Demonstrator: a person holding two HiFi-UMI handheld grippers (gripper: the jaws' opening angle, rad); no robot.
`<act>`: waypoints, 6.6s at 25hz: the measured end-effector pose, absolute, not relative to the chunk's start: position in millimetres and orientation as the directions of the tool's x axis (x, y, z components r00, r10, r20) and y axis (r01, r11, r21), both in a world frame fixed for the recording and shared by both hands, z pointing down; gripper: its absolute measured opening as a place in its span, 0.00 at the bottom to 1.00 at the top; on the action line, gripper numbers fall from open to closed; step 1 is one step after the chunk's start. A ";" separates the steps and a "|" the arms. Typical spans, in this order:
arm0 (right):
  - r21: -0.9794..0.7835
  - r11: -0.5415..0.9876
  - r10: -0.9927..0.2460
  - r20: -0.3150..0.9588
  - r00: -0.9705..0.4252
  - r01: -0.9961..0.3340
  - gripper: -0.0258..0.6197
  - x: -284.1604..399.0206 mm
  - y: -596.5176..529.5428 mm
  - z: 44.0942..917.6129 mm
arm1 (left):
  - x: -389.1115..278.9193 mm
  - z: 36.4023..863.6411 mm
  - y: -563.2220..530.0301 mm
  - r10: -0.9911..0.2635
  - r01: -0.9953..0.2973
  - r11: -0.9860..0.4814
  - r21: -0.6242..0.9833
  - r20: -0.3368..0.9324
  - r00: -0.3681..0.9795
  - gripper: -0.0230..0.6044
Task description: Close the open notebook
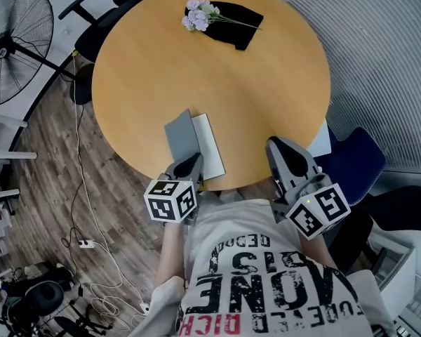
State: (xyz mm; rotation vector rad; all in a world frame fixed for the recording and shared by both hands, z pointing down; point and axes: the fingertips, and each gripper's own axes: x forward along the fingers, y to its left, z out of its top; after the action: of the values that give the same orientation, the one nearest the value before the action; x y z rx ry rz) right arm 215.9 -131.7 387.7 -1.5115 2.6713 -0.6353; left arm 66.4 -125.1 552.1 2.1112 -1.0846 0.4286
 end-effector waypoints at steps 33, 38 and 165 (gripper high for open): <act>-0.356 0.440 -0.825 0.201 -0.528 -0.824 0.06 225.4 -138.4 392.6 | 93.4 585.5 -131.9 -0.526 -0.815 -0.373 0.443 0.623 0.579 0.06; -0.355 0.436 -0.828 0.203 -0.523 -0.827 0.06 227.2 -137.6 393.9 | 96.0 591.4 -132.2 -0.518 -0.818 -0.374 0.437 0.634 0.575 0.06; -0.370 0.533 -0.768 0.164 -0.619 -0.761 0.06 207.0 -125.7 387.0 | 69.0 457.6 -184.5 -0.878 -0.911 -0.373 0.176 0.250 0.408 0.05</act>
State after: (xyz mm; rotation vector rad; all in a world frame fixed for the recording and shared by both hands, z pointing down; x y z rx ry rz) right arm 207.0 -125.7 387.0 -1.3638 2.7347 -0.6452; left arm 69.0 -184.5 457.6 2.3827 -1.5597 0.1642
